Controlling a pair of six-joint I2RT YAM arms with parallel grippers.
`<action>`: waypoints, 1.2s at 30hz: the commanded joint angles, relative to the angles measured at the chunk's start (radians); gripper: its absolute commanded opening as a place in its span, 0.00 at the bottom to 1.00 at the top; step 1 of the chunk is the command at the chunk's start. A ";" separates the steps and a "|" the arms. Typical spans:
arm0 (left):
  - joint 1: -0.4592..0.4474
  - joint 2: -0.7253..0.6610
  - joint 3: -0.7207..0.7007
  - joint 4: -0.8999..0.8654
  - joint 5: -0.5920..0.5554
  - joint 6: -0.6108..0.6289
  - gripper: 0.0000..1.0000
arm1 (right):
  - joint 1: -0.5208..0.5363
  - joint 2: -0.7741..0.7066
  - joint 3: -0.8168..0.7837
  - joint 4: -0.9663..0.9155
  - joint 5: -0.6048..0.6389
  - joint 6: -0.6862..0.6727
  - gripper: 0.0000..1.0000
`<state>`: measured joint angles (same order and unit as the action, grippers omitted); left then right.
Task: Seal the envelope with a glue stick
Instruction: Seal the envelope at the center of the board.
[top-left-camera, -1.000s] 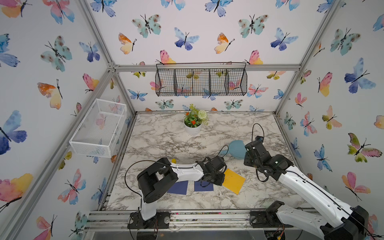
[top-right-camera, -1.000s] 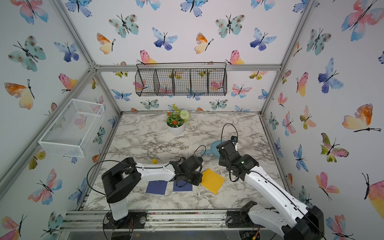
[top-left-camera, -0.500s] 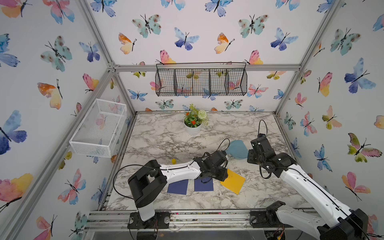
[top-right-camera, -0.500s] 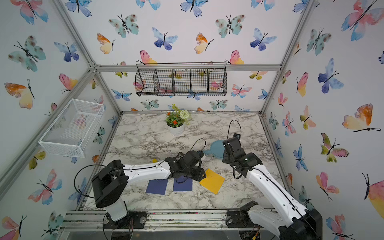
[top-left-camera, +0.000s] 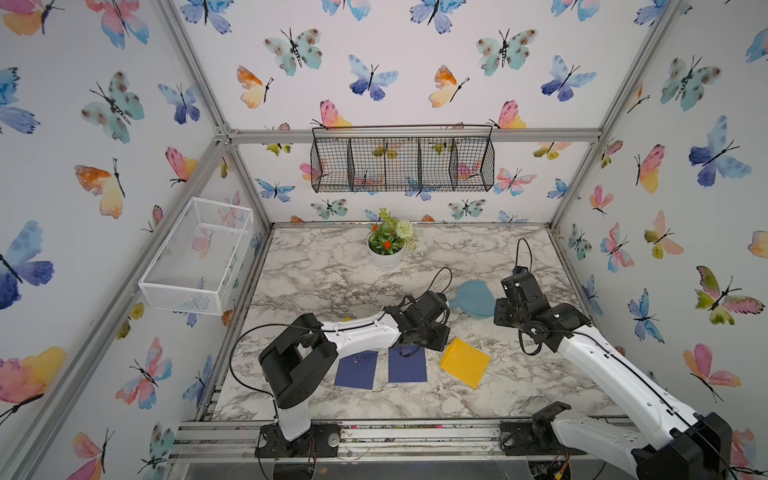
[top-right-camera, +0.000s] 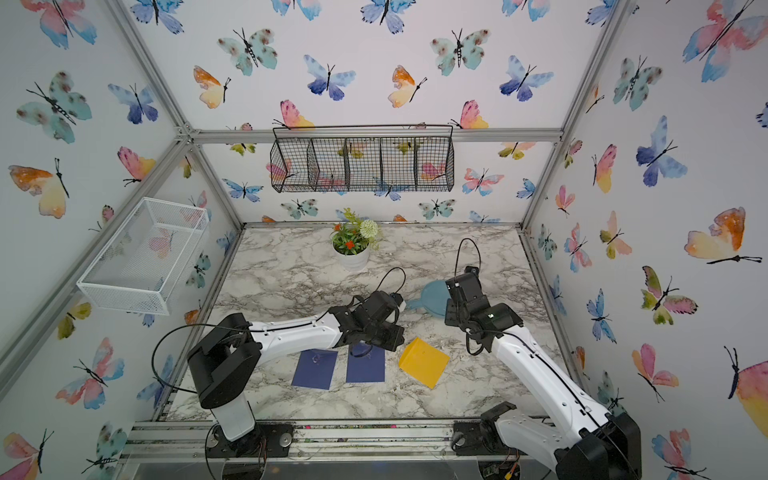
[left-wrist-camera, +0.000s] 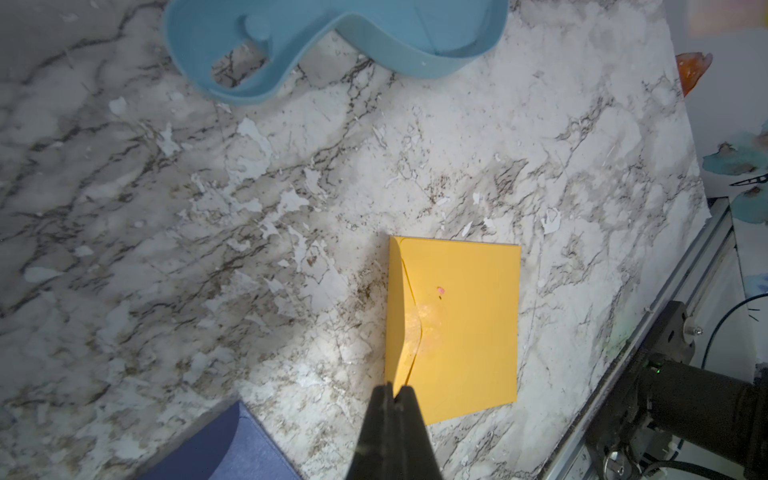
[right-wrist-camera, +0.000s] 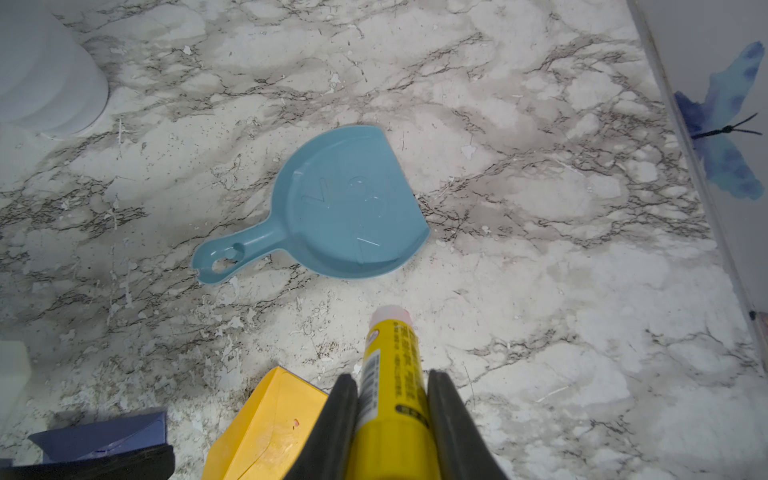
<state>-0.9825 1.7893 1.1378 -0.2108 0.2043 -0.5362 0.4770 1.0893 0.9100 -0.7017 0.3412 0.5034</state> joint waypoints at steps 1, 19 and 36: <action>0.003 0.031 0.029 -0.013 0.040 0.019 0.03 | -0.006 0.004 0.034 0.000 -0.002 -0.012 0.03; -0.001 0.090 0.031 0.022 0.103 0.010 0.01 | -0.008 0.006 0.027 -0.004 -0.017 -0.012 0.03; -0.054 0.154 0.081 0.019 0.103 0.001 0.00 | -0.009 -0.008 0.002 -0.004 -0.032 -0.008 0.03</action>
<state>-1.0294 1.9171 1.2049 -0.1829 0.2951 -0.5362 0.4725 1.0893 0.9119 -0.7021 0.3138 0.5030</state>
